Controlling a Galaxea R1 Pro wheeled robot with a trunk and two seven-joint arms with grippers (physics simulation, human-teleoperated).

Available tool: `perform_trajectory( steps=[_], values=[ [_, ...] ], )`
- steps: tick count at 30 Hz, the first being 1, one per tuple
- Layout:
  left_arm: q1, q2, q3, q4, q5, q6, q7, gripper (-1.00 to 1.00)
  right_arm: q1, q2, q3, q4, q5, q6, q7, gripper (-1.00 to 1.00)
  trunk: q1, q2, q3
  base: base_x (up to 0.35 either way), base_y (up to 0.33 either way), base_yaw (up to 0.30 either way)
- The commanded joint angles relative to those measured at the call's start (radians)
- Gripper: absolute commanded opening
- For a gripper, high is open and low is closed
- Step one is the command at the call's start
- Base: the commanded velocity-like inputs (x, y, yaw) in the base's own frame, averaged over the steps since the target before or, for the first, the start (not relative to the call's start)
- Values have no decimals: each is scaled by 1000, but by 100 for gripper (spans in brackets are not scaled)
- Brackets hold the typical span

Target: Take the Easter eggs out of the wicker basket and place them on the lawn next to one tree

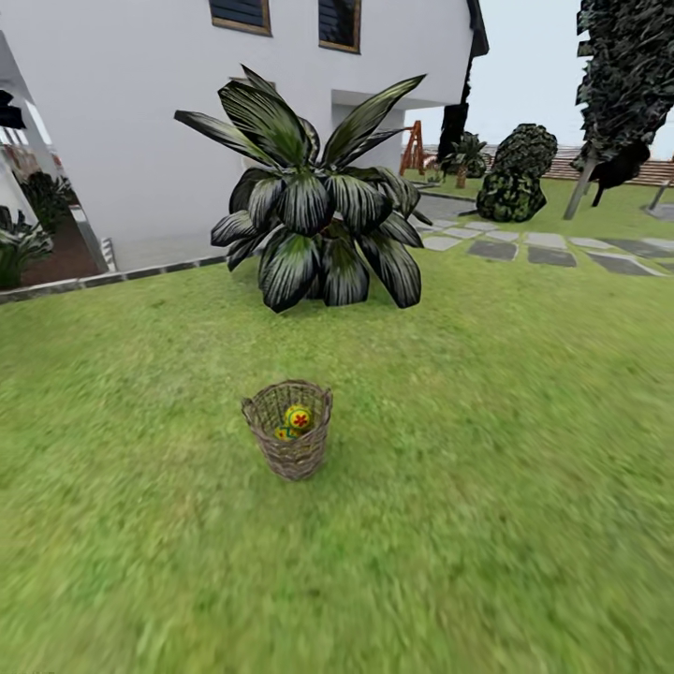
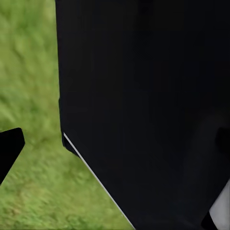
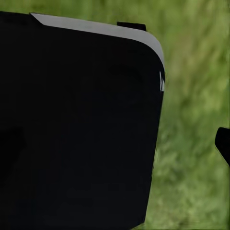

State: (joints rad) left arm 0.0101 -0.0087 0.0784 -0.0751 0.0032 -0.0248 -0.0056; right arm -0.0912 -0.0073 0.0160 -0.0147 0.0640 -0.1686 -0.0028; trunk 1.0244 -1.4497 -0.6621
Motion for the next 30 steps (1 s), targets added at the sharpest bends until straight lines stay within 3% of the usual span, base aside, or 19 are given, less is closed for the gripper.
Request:
perform_trajectory(
  steps=[1,7,30],
  values=[
    [1,0,8,-2,0,-1,-1,100,-1,0,1,1,7,-3,0,100,1,0,-1,299,211,291],
    [1,0,8,-2,0,0,-1,100,-1,-1,1,1,7,-2,0,100,1,0,-1,299,211,220],
    [1,-2,8,-2,0,-1,-1,100,-1,-3,-1,-1,5,-2,-1,100,1,0,-1,299,211,5]
  ],
)
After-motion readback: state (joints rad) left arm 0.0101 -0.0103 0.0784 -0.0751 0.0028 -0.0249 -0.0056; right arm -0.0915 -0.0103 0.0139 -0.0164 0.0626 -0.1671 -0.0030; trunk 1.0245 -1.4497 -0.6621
